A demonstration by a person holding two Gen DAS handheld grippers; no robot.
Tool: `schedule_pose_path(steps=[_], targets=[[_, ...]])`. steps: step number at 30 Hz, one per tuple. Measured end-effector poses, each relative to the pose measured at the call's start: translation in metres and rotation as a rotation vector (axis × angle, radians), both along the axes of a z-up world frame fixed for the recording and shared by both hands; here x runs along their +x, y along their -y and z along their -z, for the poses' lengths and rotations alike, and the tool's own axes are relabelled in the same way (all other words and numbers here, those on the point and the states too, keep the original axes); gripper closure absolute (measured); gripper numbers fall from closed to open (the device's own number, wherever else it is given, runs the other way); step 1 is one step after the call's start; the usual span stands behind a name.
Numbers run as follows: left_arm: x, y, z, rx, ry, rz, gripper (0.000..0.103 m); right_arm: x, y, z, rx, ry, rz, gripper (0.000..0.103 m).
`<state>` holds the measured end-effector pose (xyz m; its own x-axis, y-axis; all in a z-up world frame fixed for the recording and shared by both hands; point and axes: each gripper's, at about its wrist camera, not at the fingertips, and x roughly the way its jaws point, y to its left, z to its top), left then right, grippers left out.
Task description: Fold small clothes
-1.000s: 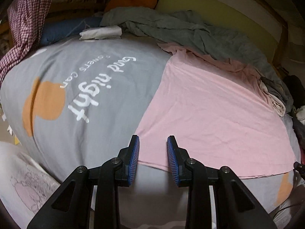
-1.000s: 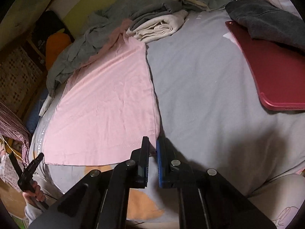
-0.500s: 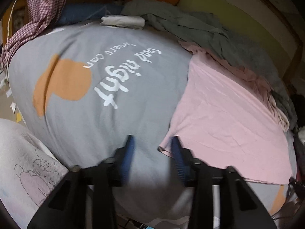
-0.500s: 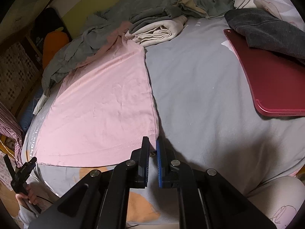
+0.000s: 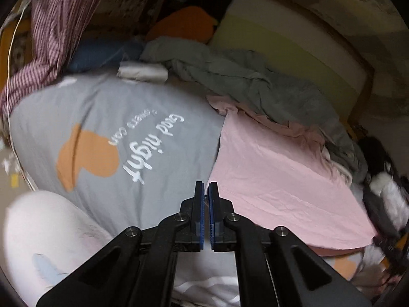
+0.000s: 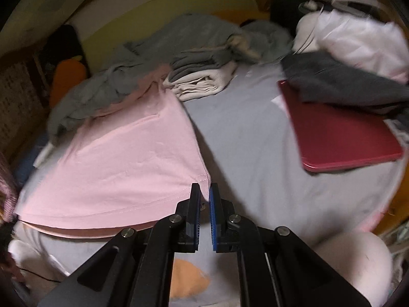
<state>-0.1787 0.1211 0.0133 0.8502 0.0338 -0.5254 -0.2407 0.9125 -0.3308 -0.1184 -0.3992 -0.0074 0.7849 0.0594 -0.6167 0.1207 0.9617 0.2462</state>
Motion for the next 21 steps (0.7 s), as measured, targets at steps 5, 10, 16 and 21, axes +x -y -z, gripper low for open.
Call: schedule_pose_path(steps=[5, 10, 16, 21], targets=[[-0.005, -0.007, 0.001, -0.005, -0.028, -0.007, 0.101, -0.018, 0.005, -0.013, 0.041, -0.002, 0.005, 0.097], [0.040, -0.013, -0.008, -0.020, -0.083, -0.014, 0.101, 0.021, 0.011, -0.028, 0.094, 0.003, -0.003, 0.097], [0.128, -0.025, -0.023, -0.029, -0.122, -0.019, 0.101, 0.103, -0.008, -0.051, 0.004, 0.055, -0.028, 0.097], [0.193, -0.015, -0.027, 0.082, -0.166, -0.003, 0.101, 0.171, -0.013, -0.042, -0.004, -0.011, -0.029, 0.097]])
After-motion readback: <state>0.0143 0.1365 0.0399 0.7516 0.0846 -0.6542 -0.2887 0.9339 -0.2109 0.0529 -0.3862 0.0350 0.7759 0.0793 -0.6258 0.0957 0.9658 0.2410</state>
